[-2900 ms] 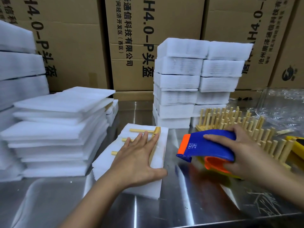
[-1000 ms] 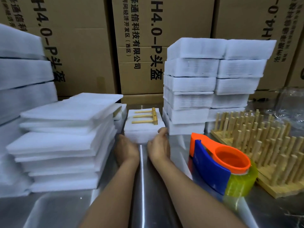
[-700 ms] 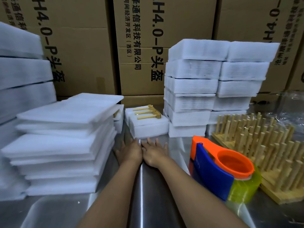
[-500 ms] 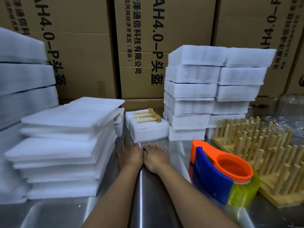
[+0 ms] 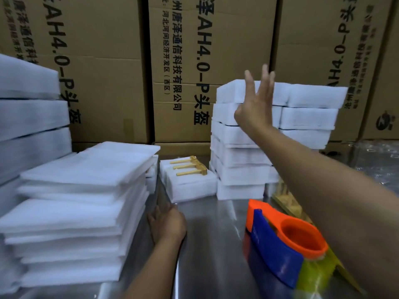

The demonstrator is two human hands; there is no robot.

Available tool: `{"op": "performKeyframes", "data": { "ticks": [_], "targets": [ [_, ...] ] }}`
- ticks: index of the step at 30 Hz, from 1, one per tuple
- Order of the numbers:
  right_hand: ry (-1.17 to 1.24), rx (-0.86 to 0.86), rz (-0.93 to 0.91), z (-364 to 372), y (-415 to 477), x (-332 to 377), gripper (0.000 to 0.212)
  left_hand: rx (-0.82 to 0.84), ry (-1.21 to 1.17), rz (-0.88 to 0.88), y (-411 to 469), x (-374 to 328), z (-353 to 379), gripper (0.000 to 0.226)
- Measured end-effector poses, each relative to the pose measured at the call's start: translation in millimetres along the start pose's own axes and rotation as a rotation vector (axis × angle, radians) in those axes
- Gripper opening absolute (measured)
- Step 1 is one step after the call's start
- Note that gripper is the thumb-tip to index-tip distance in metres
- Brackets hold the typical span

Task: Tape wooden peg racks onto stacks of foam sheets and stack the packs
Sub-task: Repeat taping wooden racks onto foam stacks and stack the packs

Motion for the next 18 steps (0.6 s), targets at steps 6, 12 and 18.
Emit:
{"op": "performKeyframes", "data": {
  "ticks": [6,12,18],
  "targets": [
    [-0.159,0.353,0.144,-2,39,-30,0.078,-0.033,-0.015,0.005,-2,0,0,0.039],
    [-0.186,0.289,0.069,-1,42,-33,0.08,-0.019,-0.024,0.013,-6,-1,-4,0.039],
    [-0.143,0.362,0.047,-7,49,-32,0.07,-0.016,-0.08,0.0,-15,-3,-10,0.039]
  ]
}}
Point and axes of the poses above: each hand's wrist, its own y-axis towards the middle knuckle, its own z-axis out of the palm, x = y × z, the point moved 3 cm from there along y, towards the middle knuckle, and after that the axes turned 13 degrees about x, right-handed, at the moved point
